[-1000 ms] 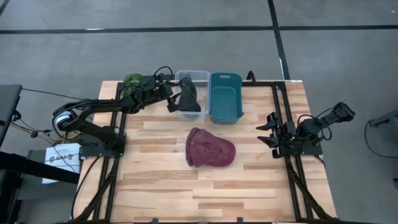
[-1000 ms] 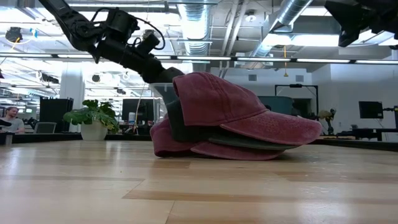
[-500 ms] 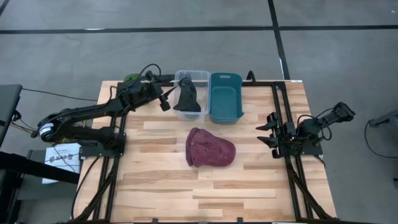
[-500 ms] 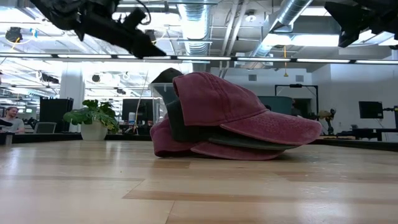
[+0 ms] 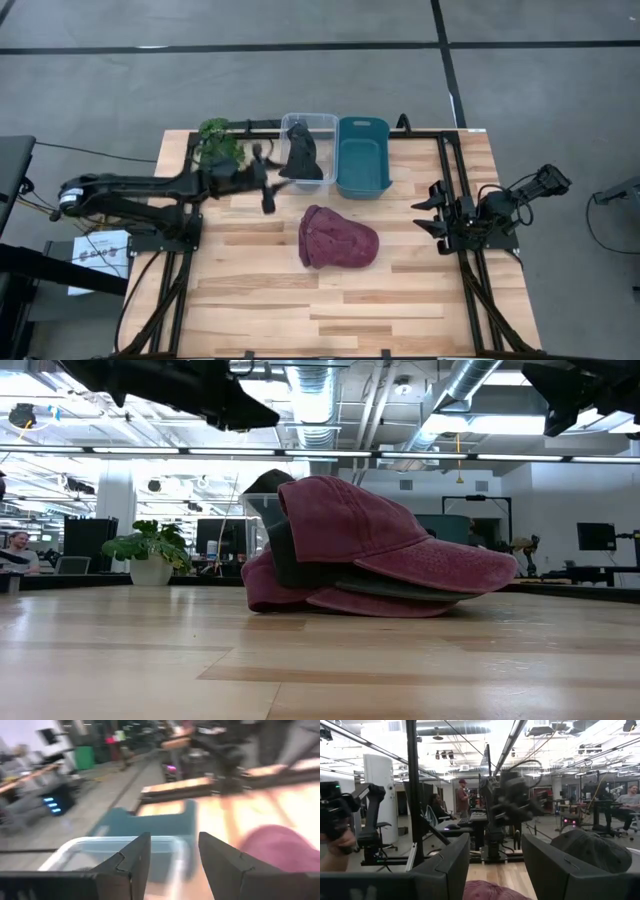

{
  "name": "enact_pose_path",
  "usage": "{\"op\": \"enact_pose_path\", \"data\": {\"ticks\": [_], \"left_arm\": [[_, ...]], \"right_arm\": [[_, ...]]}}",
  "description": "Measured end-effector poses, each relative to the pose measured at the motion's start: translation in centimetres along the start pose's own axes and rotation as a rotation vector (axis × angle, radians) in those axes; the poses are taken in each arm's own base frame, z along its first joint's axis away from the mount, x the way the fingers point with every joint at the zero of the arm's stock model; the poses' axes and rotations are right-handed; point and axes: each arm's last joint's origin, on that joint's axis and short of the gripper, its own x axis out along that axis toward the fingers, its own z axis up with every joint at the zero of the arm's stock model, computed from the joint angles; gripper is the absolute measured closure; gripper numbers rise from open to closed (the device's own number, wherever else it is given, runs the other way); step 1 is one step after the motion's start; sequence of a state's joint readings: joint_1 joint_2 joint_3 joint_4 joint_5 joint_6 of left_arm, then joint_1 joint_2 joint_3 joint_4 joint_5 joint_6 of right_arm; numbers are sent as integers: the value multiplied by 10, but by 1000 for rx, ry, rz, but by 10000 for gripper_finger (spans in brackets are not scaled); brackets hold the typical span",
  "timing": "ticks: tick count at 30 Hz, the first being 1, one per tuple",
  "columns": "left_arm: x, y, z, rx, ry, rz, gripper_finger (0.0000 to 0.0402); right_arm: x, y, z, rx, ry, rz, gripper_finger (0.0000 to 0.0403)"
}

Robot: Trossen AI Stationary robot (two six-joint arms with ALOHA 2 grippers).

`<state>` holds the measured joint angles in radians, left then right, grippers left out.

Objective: Pick & Place hat
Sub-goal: Put the black cap into the transparent bin

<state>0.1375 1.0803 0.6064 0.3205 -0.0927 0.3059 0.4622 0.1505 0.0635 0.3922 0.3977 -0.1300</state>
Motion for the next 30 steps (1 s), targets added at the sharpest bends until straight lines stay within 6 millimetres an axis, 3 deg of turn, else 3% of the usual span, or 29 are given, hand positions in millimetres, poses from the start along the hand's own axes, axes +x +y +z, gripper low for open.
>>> {"op": "enact_pose_path", "data": {"ticks": [10, 20, 24, 30], "left_arm": [[18, -63, -14, 65, 78, -238, 236], [22, -79, -17, 17, 85, -272, 241], [17, -92, -15, -23, 81, -320, 247], [2, -115, -30, -103, 147, -333, 253]], "right_arm": [[0, 0, 0, -1, 3, 0, 233], [0, 0, 0, 3, -4, 0, 233], [0, 1, -3, -10, 26, 11, 233], [3, 3, -10, -38, 90, 20, 233]]}}
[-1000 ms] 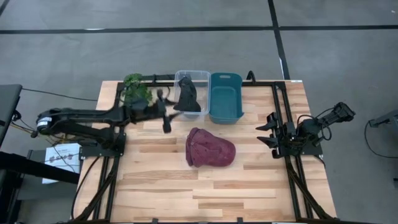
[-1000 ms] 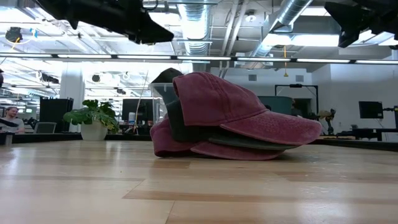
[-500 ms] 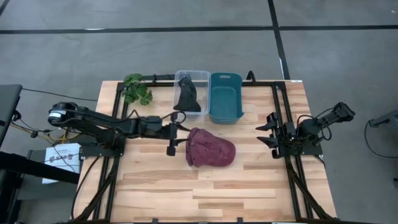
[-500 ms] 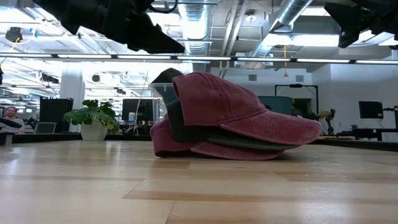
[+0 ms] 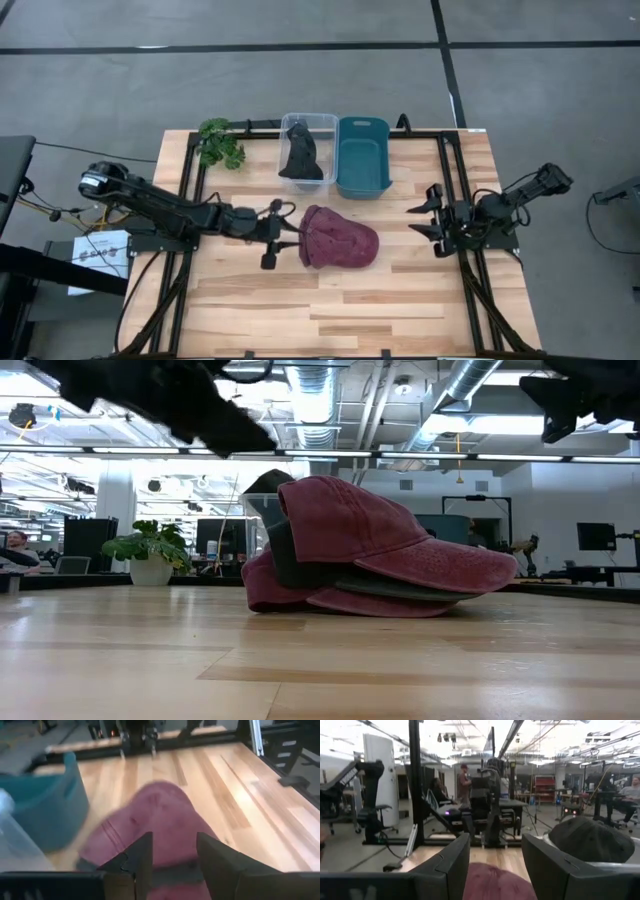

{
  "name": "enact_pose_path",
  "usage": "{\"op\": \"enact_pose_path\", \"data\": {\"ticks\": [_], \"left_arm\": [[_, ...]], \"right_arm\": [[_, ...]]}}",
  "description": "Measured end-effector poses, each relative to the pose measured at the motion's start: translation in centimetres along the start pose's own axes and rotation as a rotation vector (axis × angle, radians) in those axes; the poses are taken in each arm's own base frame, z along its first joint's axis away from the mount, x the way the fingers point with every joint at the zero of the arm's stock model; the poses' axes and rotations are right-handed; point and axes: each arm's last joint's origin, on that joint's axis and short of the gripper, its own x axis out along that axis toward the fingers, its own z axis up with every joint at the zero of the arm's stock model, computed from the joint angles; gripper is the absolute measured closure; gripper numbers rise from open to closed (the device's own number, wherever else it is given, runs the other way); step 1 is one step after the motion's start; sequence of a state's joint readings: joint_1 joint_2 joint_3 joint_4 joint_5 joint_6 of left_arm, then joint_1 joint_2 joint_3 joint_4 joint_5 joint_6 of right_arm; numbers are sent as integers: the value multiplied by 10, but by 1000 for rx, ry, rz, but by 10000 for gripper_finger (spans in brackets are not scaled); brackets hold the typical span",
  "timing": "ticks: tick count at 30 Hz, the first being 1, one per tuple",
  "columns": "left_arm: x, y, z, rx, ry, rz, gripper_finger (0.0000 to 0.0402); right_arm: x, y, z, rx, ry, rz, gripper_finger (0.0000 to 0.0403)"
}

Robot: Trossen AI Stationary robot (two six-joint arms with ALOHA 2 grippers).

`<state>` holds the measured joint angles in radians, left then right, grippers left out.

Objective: Pick & Place hat
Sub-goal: Put the black cap into the transparent bin

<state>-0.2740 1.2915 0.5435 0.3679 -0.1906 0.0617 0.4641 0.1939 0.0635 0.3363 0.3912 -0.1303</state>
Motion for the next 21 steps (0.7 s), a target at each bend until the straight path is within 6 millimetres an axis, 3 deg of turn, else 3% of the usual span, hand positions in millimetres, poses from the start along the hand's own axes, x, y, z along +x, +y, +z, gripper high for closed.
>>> {"op": "enact_pose_path", "data": {"ticks": [4, 14, 21], "left_arm": [[-5, -18, -10, -43, 24, -49, 254], [-17, -50, -23, -52, 49, -111, 254], [-20, -54, -24, -15, 21, -32, 253]], "right_arm": [[3, 2, -3, 12, 28, 4, 233], [9, 5, -8, 239, 70, -2, 233], [11, 6, -10, 307, 84, -3, 233]]}}
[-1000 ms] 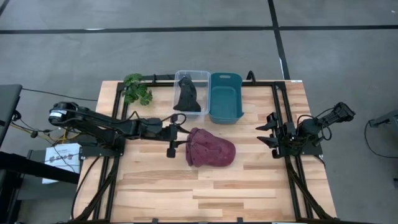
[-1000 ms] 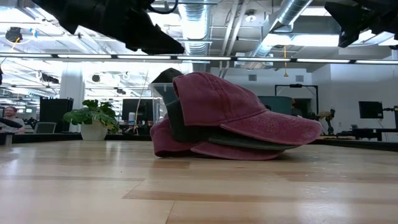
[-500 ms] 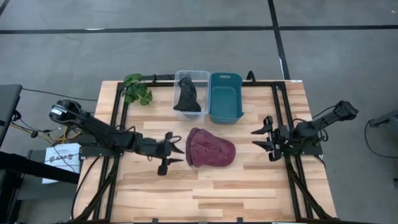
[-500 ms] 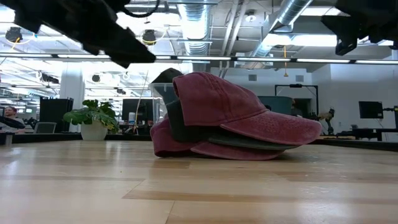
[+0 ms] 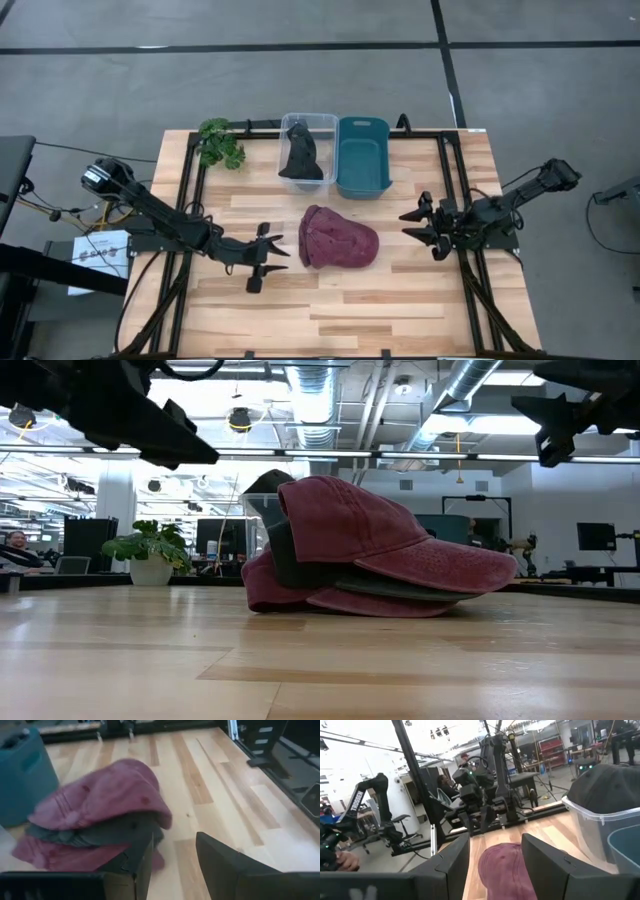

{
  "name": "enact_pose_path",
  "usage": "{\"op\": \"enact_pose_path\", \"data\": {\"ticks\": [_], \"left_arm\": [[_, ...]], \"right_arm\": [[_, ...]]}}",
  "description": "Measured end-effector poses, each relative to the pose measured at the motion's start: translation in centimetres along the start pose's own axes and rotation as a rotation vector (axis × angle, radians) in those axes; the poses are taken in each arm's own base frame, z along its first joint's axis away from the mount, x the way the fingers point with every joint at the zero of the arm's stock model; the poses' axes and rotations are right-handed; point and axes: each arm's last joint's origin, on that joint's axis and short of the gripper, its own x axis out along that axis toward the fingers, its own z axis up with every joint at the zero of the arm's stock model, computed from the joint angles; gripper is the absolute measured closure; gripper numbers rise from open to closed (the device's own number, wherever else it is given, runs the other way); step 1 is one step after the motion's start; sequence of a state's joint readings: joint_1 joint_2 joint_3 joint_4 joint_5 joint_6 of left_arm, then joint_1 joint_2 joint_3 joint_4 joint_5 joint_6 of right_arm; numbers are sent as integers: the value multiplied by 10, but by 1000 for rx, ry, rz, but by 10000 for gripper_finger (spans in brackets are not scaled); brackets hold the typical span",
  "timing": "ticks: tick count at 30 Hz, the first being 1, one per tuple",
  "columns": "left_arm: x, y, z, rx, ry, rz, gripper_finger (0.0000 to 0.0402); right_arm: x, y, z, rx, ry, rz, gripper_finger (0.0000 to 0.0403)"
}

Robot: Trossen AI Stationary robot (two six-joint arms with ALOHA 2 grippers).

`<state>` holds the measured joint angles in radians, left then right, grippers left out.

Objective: Pick & Place hat
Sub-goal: Put the black cap into the transparent bin

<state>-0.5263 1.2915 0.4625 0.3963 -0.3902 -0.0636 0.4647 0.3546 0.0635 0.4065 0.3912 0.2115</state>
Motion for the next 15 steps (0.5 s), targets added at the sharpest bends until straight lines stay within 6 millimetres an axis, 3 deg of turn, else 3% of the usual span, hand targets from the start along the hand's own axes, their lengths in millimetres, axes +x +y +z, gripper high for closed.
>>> {"op": "enact_pose_path", "data": {"ticks": [9, 15], "left_arm": [[6, 22, 1, 4, 8, 164, 251], [11, 41, -1, 80, 42, 160, 251]], "right_arm": [[-1, 3, 1, -35, -13, 26, 233], [-2, 6, 3, -90, -27, 52, 233]]}}
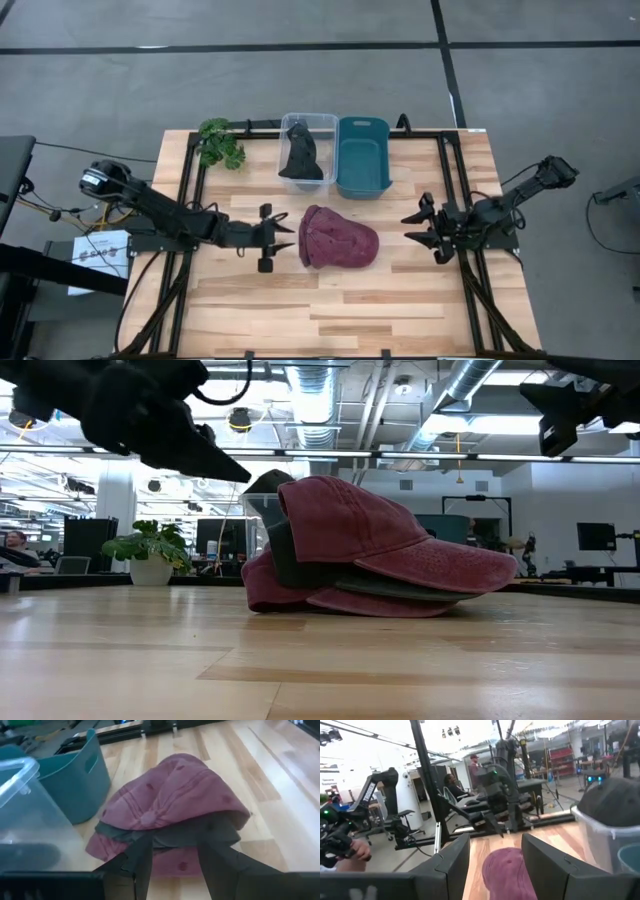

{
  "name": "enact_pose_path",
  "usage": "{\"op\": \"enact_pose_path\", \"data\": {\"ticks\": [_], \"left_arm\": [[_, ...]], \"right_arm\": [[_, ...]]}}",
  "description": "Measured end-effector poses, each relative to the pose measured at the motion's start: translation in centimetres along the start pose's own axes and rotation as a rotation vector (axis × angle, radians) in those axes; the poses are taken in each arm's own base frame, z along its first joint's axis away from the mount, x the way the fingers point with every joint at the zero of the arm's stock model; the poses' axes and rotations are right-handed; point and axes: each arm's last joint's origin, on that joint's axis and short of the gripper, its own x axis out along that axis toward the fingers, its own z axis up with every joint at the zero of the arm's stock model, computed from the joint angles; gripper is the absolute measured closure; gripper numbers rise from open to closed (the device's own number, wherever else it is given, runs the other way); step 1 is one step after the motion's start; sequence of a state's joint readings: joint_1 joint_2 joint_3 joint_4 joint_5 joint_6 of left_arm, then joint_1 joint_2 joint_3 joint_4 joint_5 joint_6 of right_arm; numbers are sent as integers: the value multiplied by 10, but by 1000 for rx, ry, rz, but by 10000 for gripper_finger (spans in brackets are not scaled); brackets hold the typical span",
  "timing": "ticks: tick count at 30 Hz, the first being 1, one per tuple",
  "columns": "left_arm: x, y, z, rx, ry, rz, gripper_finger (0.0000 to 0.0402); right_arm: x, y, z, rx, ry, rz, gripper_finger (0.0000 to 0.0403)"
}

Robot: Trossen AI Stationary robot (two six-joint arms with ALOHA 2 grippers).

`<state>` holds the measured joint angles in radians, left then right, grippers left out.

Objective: Pick & Place hat
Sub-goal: Put the black cap into the transparent bin

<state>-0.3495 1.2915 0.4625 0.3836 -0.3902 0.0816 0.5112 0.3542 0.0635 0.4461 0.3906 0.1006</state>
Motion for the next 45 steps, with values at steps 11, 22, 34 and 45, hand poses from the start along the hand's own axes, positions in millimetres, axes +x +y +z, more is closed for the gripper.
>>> {"op": "enact_pose_path", "data": {"ticks": [11, 22, 34, 45], "left_arm": [[9, 26, -3, 172, 0, -79, 254], [16, 60, -10, 162, 9, -77, 254], [27, 50, -16, 217, 28, -180, 254], [54, 46, -18, 304, 95, -149, 254]], "right_arm": [[0, 0, 7, -134, -73, -3, 233], [-1, 0, 11, -197, -109, -8, 233], [-1, 0, 11, -109, -109, -4, 233], [-1, 0, 12, -118, -113, -4, 233]]}}
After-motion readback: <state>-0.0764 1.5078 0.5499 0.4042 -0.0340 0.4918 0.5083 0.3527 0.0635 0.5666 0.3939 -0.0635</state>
